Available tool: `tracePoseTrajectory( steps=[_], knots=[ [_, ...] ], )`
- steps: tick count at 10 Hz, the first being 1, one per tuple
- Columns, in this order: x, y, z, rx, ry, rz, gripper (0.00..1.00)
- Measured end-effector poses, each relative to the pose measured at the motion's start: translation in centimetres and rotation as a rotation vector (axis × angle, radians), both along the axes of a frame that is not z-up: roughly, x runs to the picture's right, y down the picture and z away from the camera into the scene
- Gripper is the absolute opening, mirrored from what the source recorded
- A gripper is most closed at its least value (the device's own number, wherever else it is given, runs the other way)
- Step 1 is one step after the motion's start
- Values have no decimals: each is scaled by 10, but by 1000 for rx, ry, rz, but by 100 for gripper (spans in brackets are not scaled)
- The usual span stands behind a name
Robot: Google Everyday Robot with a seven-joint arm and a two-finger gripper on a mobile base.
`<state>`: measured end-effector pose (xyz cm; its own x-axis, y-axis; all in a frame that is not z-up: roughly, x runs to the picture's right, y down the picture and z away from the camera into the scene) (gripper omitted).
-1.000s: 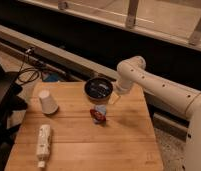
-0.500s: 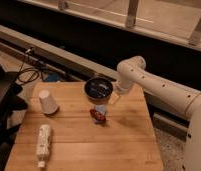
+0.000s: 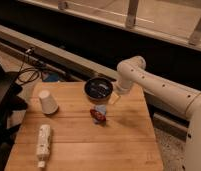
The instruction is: Move the arm in a circular motion
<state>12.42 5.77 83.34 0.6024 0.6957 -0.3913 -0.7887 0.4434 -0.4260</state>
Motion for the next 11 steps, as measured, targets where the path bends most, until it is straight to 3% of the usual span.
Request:
tracePoseTrajectory(
  steps=[7,11],
  knots=[
    [0,1,0,-1,0,-1,80],
    [-7,16,-27,-4,10,-43,80]
  ],
)
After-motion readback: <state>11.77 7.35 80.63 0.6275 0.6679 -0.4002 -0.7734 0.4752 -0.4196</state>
